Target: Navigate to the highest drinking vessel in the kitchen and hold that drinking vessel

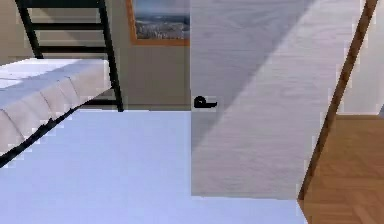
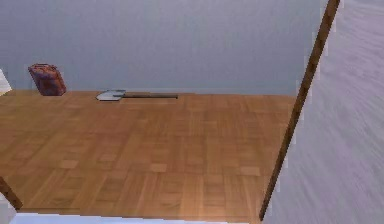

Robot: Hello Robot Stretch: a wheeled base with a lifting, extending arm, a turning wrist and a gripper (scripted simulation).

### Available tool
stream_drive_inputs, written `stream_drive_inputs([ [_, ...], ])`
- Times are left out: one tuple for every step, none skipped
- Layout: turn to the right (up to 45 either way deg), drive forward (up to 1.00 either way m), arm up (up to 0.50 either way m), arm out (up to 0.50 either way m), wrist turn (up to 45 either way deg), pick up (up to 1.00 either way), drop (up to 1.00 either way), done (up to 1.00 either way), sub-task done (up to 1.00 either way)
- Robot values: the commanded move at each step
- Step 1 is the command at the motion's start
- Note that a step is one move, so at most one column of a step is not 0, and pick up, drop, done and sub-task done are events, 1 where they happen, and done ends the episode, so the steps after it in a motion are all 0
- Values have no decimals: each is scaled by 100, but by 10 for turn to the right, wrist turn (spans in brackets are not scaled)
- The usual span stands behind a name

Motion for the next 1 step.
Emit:
stream_drive_inputs([
  [-450, 0, 0, 0, 0, 0, 0, 0, 0],
])
